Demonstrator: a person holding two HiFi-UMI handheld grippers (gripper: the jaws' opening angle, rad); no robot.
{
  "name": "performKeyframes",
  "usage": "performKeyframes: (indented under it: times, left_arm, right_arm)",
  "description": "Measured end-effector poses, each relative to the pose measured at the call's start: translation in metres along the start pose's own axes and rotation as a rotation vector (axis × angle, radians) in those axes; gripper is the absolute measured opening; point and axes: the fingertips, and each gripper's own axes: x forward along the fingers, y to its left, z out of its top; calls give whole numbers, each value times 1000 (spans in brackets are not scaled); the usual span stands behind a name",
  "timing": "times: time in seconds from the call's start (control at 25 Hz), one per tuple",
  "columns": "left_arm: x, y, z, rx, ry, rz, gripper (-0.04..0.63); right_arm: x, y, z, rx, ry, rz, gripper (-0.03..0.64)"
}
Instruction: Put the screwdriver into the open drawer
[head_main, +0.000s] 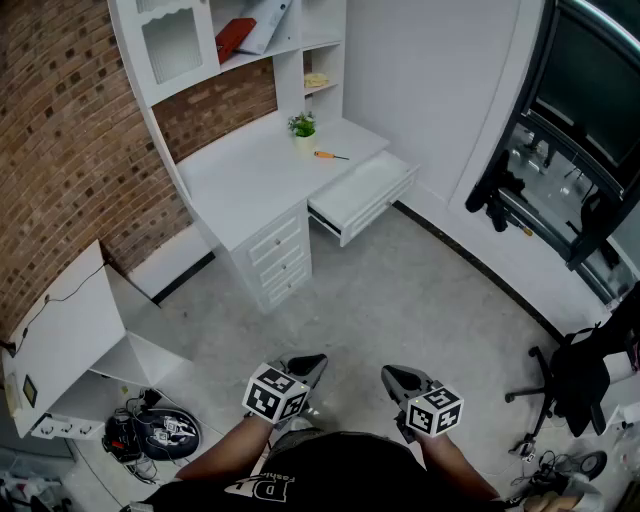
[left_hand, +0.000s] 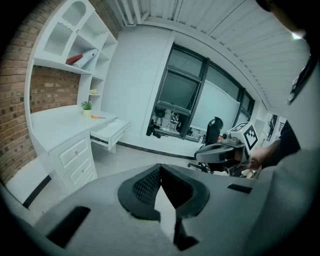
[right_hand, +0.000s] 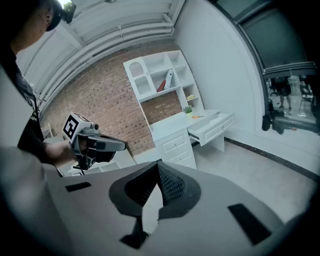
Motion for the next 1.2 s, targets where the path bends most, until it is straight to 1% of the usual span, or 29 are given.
performKeyframes:
  times: [0.2, 0.64, 0.88, 1.2]
  left_arm:
    - [-8, 7, -2, 17, 7, -15, 15]
    - [-19, 20, 1, 41, -10, -57, 15]
    - [-36, 39, -10, 18, -17, -55, 15]
    - [-70, 75, -32, -59, -36, 5, 15]
  right_arm:
    - [4, 9, 2, 7, -6, -14, 5]
    - [15, 26, 6, -3, -6, -50, 5]
    - [31, 45, 2, 38, -1, -38, 5]
    - [63, 74, -1, -3, 64, -10, 6]
